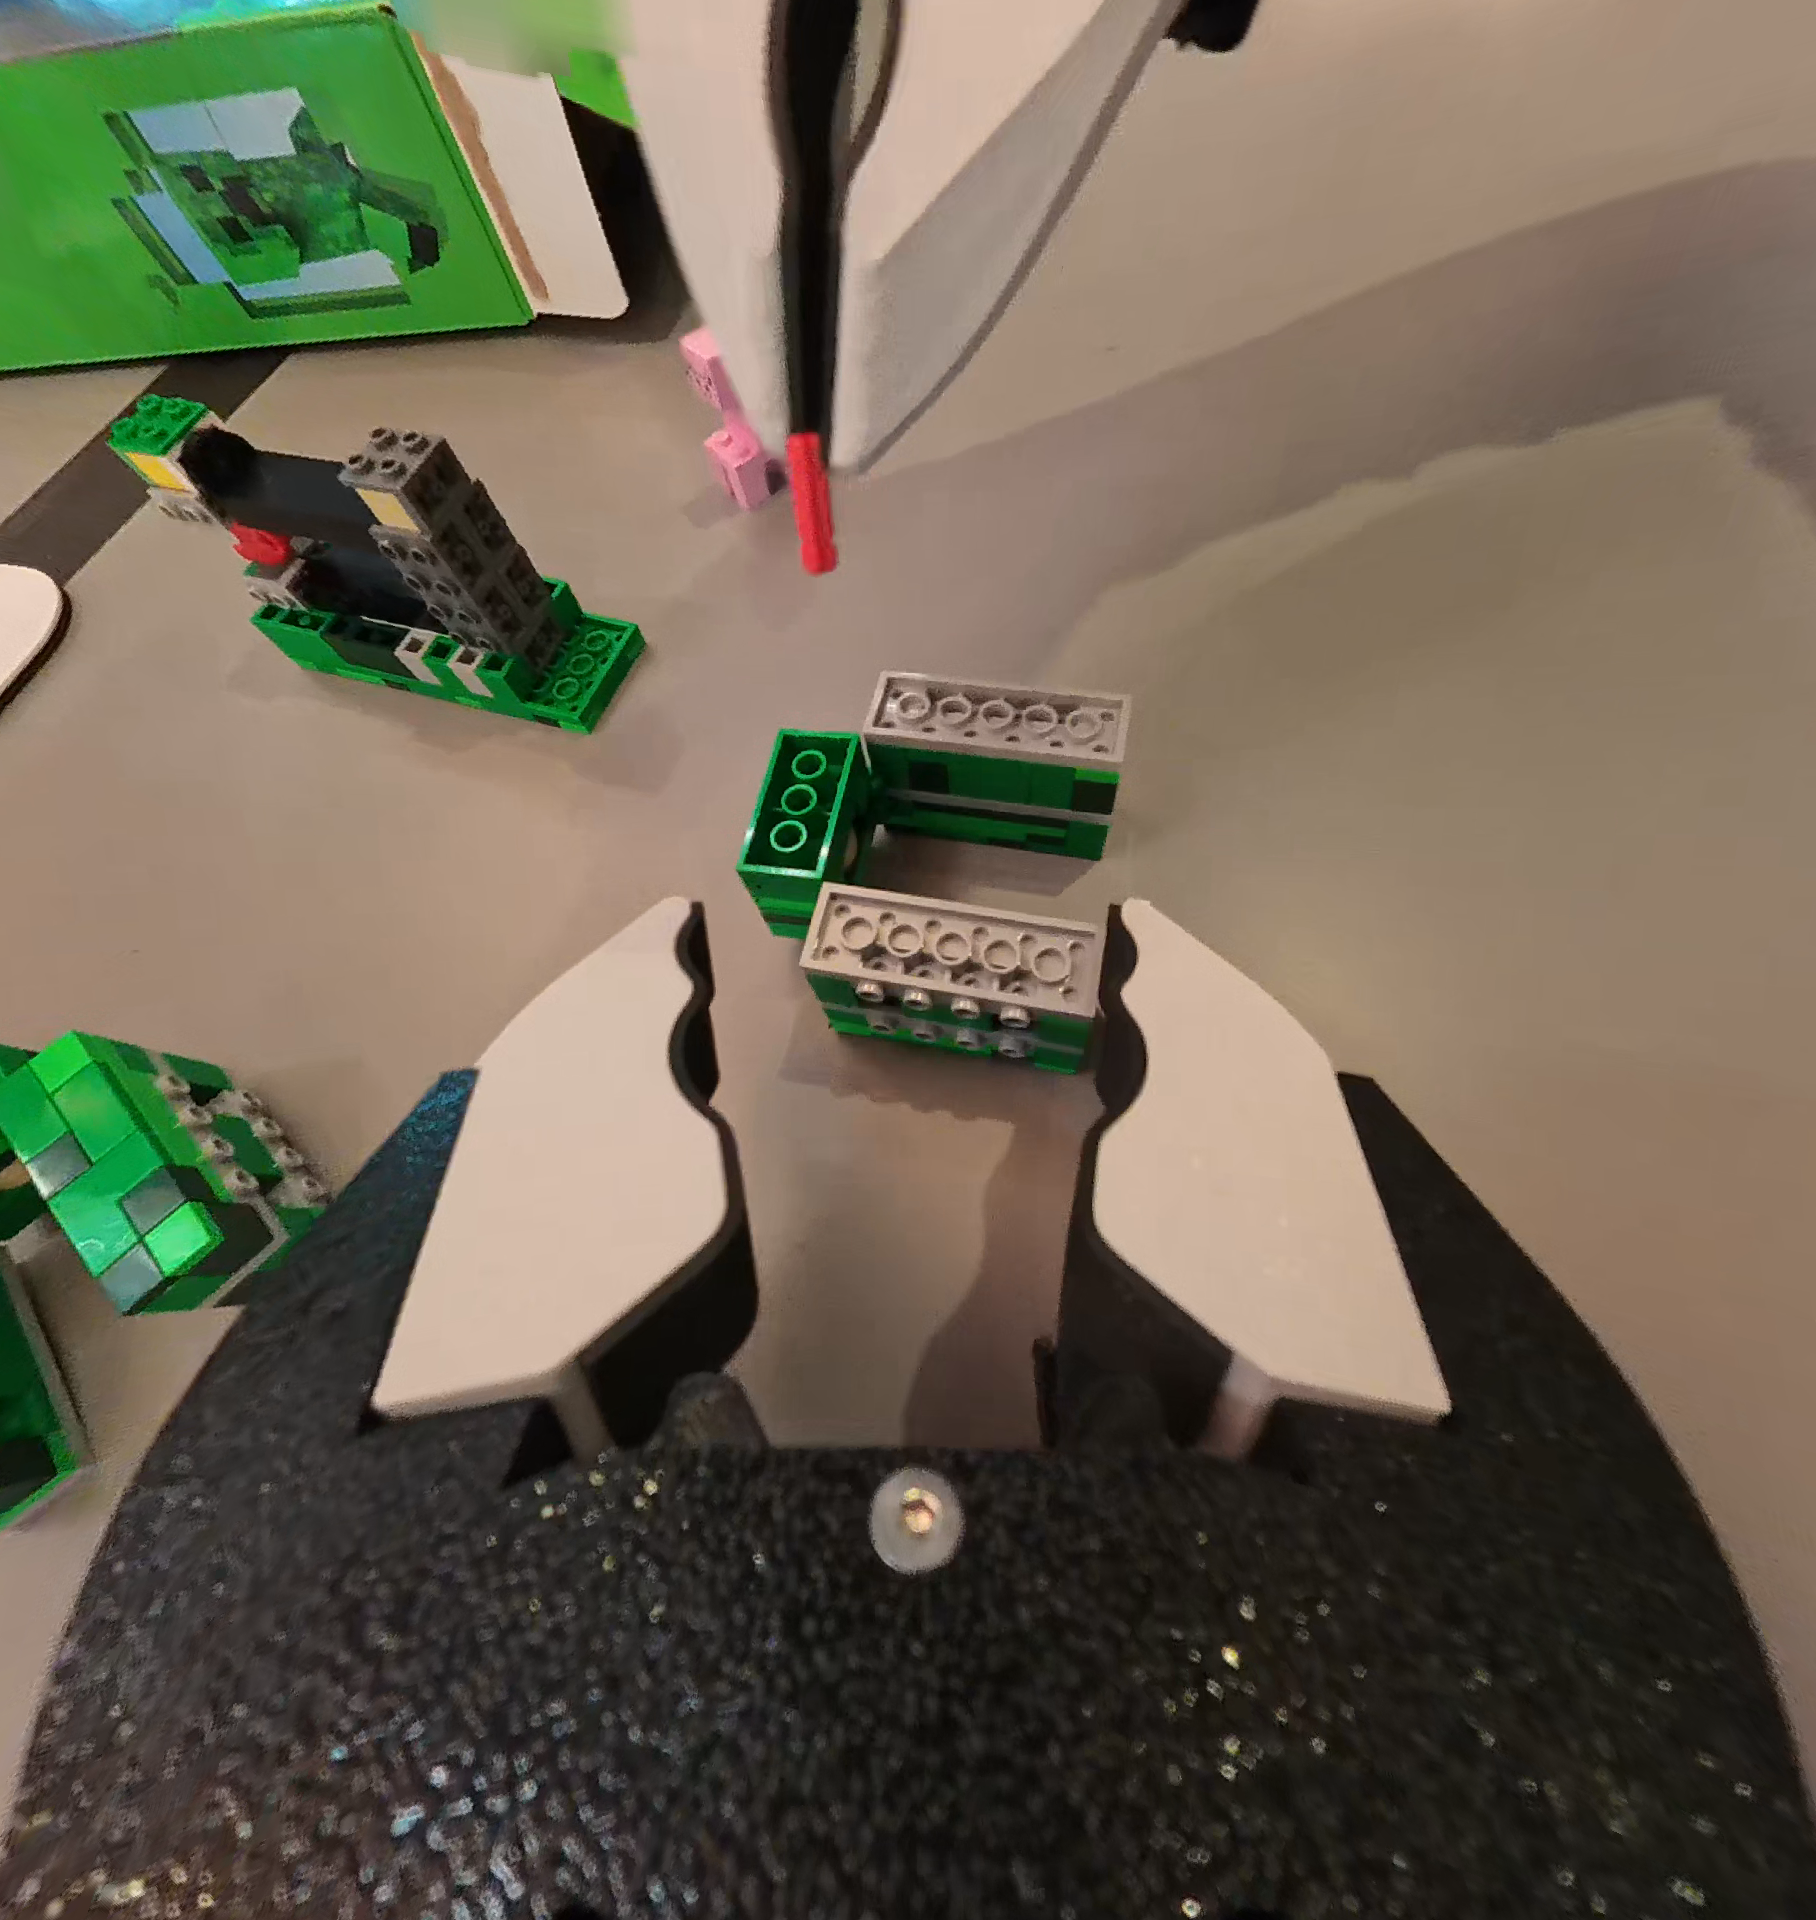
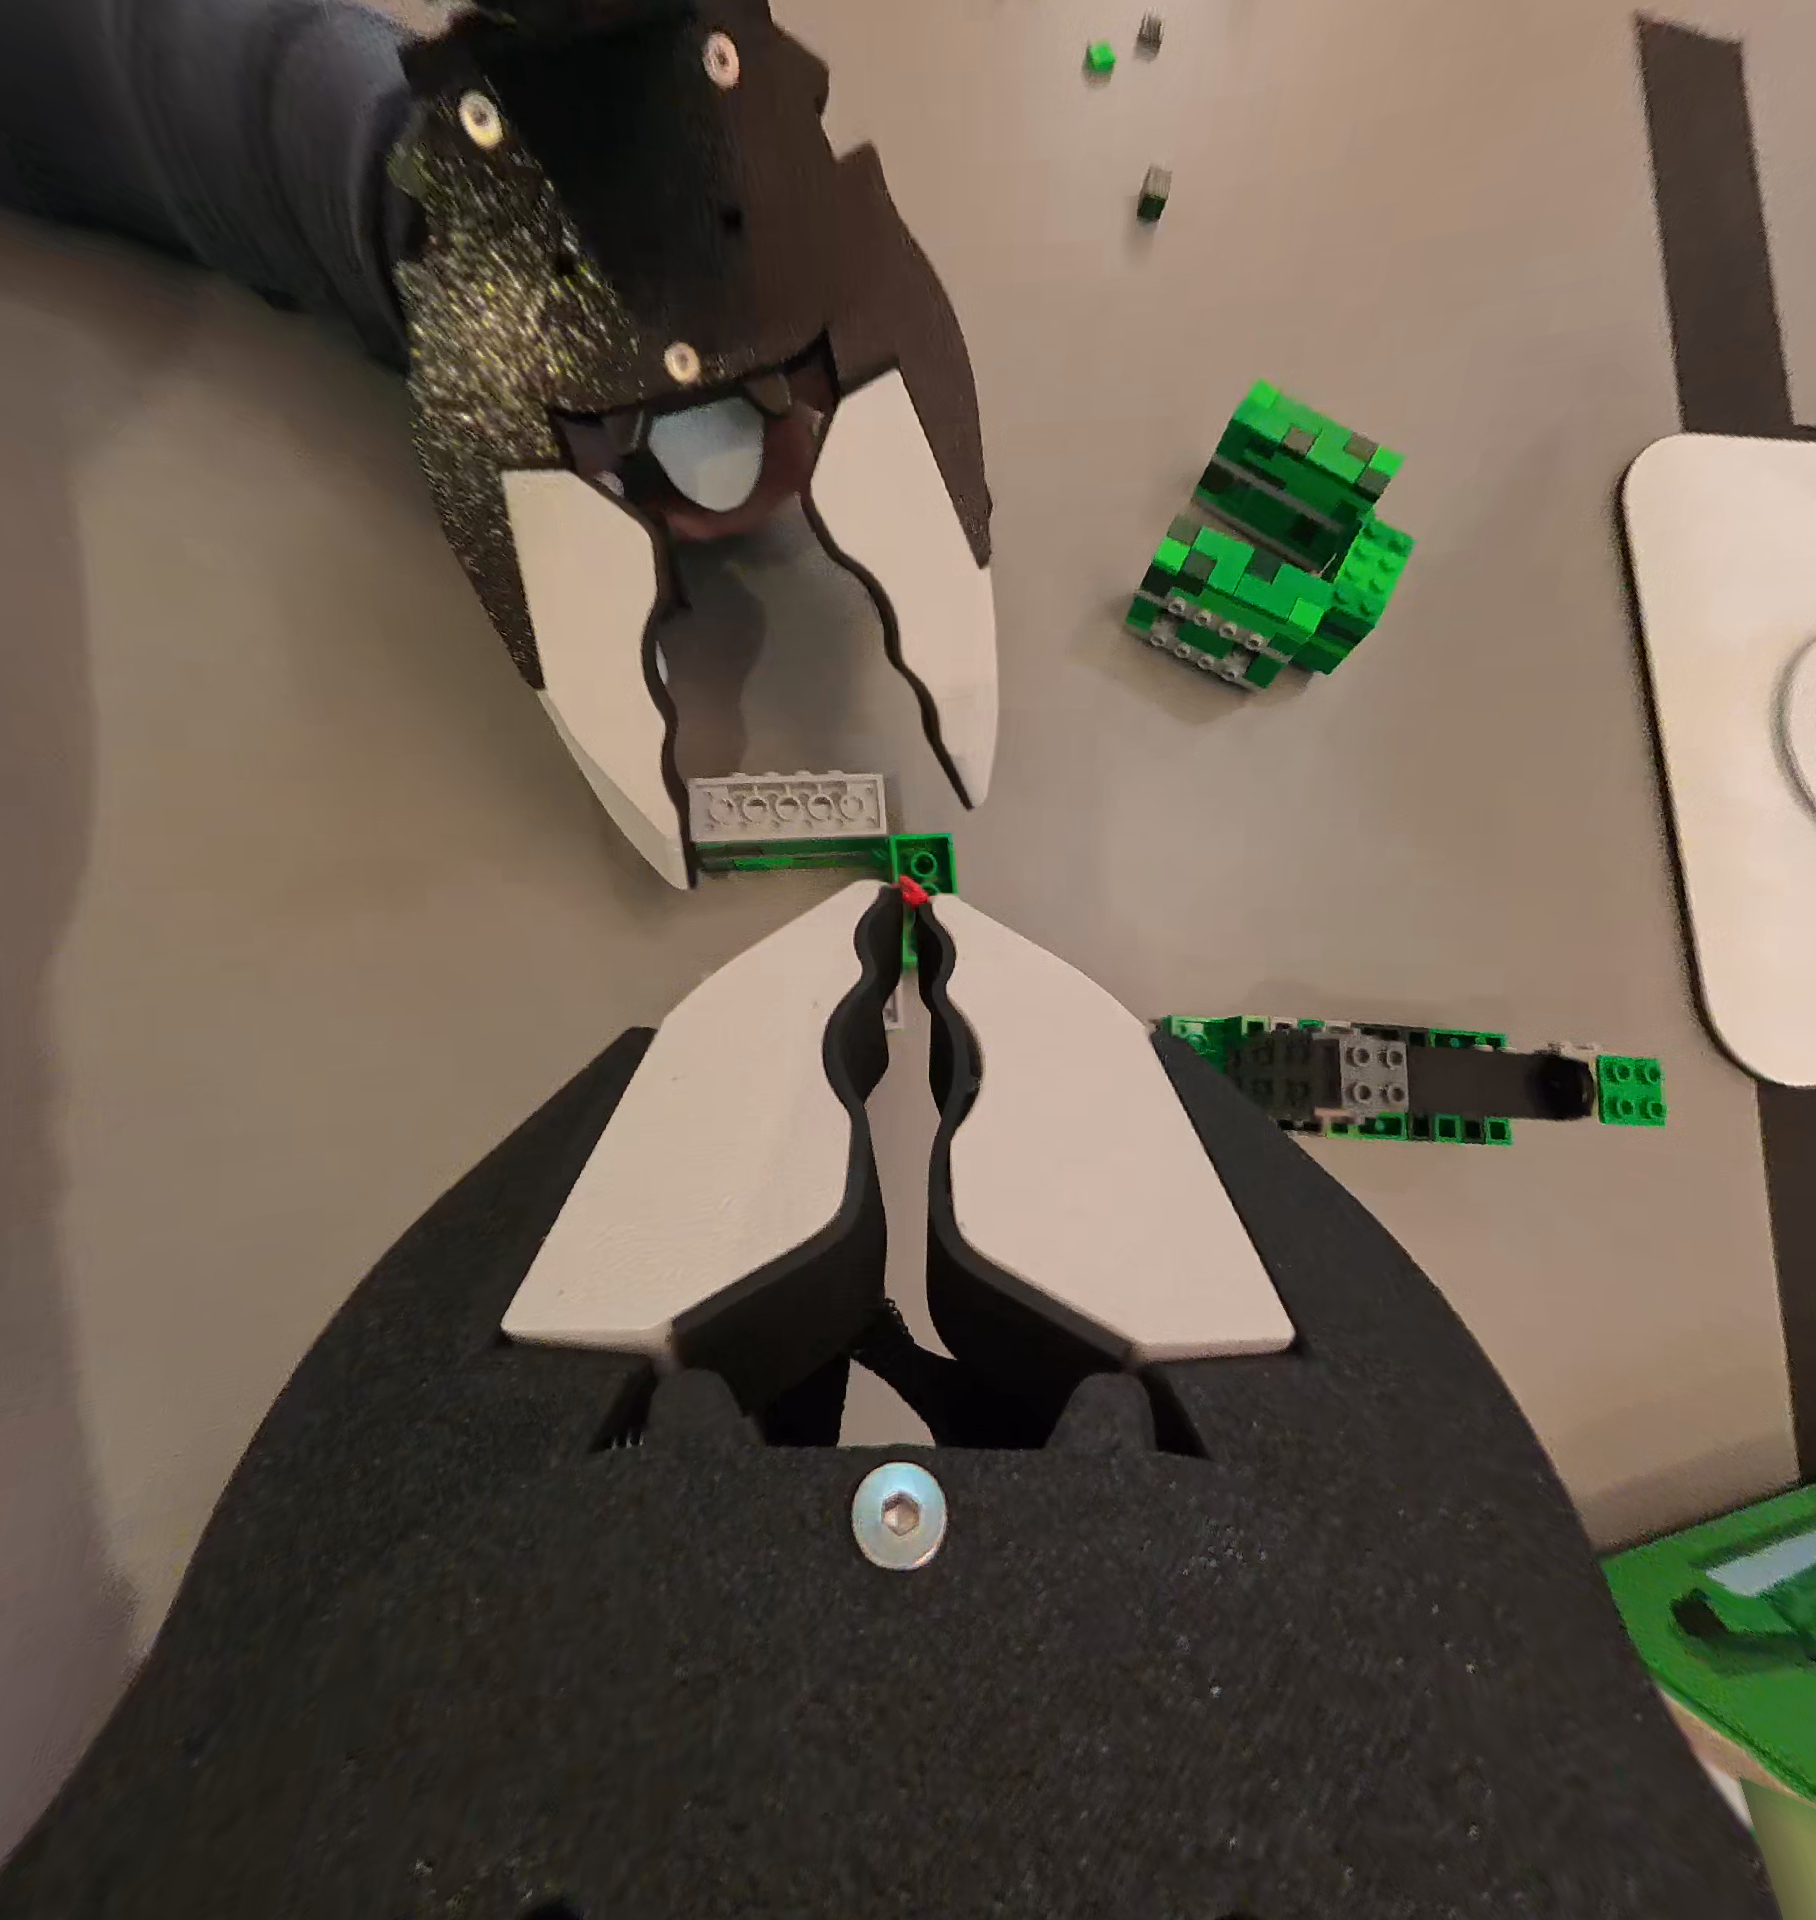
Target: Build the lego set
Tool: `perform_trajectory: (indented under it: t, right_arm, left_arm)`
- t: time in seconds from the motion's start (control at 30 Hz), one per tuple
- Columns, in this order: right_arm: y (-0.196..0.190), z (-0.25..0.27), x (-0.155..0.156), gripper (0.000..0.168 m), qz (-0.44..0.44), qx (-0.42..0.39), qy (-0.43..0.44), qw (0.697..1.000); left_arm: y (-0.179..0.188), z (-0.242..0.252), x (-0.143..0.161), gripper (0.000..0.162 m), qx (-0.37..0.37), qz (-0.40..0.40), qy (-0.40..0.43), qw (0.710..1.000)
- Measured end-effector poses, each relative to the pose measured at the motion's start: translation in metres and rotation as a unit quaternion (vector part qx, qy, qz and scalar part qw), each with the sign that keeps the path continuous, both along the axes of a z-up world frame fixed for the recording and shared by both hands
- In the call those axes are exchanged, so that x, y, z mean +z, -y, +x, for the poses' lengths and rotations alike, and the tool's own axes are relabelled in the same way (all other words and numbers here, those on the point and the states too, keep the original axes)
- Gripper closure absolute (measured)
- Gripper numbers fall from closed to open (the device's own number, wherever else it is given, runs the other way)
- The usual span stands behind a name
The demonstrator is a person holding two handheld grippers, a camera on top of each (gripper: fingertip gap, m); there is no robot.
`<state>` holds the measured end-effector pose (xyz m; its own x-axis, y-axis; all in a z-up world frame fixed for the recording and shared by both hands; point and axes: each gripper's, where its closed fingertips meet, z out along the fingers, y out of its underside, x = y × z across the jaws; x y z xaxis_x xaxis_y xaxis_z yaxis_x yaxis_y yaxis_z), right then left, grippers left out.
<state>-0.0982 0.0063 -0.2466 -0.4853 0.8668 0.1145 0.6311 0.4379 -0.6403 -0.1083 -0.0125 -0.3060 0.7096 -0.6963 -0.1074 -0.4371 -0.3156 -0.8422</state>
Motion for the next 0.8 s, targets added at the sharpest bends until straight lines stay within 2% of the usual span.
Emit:
perform_trajectory:
  t: [0.33, 0.8]
  right_arm:
    - [0.001, -0.012, -0.031, 0.166, 0.06, 0.035, 0.104, 0.992]
    - [-0.001, -0.021, -0.043, 0.166, 0.072, 0.048, 0.134, 0.987]
  left_arm:
    - [0.002, 0.003, -0.015, 0.102, -0.011, -0.007, -0.064, 0.998]
    - [0.004, 0.002, -0.014, 0.104, -0.013, -0.035, -0.033, 0.999]
